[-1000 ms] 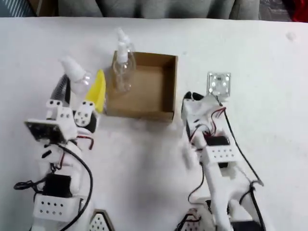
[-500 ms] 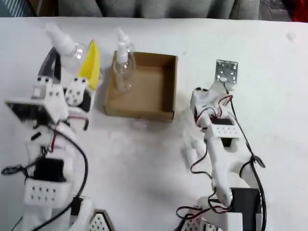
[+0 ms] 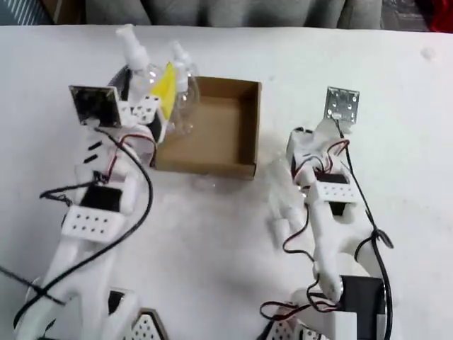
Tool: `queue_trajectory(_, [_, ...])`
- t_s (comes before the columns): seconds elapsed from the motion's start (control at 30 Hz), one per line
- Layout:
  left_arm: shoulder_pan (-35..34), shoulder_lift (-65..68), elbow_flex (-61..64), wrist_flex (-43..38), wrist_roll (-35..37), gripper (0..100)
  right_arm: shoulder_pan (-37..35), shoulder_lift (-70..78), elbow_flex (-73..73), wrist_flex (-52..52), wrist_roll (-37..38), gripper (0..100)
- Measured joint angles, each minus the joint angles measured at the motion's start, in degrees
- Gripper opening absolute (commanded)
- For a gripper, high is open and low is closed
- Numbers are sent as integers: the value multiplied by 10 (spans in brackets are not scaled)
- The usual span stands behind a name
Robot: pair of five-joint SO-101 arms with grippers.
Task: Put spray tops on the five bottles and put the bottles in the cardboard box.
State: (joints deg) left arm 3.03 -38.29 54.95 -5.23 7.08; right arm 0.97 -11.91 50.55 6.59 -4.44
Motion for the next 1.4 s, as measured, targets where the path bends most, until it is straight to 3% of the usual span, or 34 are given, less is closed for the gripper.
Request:
queue_trajectory(0.4, [4,103,47,-166,0,20,1,2,0,0,0,16])
queue_trajectory(0.9, [10,158,65,-179,0,20,0,85,-76,26,0,16])
queue_trajectory(1.4, [19,259,65,-272,-18,20,1,85,-76,26,0,16])
